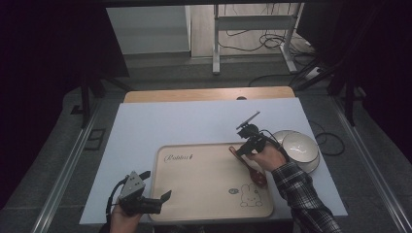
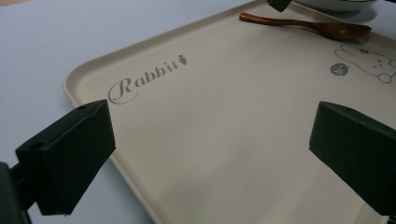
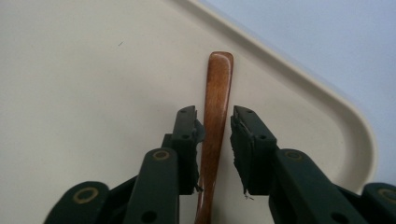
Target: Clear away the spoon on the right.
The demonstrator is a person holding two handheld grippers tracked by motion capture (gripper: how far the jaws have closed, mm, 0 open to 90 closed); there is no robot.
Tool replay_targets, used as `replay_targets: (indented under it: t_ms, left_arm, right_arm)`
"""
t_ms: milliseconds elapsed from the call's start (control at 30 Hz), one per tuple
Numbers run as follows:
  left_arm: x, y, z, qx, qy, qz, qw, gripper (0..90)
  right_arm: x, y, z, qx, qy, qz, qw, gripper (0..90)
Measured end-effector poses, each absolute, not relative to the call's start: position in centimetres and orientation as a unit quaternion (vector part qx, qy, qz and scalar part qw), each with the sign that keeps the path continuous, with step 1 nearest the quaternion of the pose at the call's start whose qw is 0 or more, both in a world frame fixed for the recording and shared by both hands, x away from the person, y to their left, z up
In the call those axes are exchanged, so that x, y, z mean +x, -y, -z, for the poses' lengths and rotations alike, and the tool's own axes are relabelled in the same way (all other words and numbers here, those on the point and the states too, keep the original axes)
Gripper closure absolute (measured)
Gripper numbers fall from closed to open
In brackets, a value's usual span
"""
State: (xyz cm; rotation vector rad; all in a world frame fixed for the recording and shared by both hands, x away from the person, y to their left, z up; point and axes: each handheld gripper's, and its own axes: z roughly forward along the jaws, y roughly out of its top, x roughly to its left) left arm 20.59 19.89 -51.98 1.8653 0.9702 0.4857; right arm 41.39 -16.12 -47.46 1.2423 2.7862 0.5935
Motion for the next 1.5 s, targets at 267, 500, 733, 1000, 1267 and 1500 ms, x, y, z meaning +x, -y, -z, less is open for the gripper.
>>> replay_targets:
  t_ms: [267, 500, 733, 1000, 1267, 1500]
  left_arm:
    - [20.6, -19.9, 52.0, 0.762, -0.397, -0.199, 0.472, 0.1]
    - [20.6, -19.9, 52.0, 0.762, -0.397, -0.198, 0.472, 0.1]
    - [20.6, -19.9, 52.0, 0.761, -0.397, -0.198, 0.472, 0.1]
    - [20.5, -20.0, 51.9, 0.76, -0.397, -0.198, 0.476, 0.1]
    - [20.5, -20.0, 51.8, 0.758, -0.396, -0.199, 0.478, 0.1]
    - [20.4, -20.1, 51.8, 0.757, -0.396, -0.201, 0.48, 0.1]
  right_arm:
    - [40.1, 16.9, 47.4, 0.363, -0.907, -0.21, 0.016, 75.1]
    - [39.2, 17.3, 47.1, 0.351, -0.903, -0.242, 0.04, 67.4]
    - [37.9, 17.6, 47.2, 0.334, -0.904, -0.261, 0.056, 72.6]
    - [36.7, 17.7, 47.7, 0.316, -0.904, -0.28, 0.059, 86.6]
    - [35.5, 17.8, 48.3, 0.308, -0.905, -0.282, 0.083, 90.0]
    - [35.3, 17.9, 49.2, 0.308, -0.908, -0.273, 0.086, 90.0]
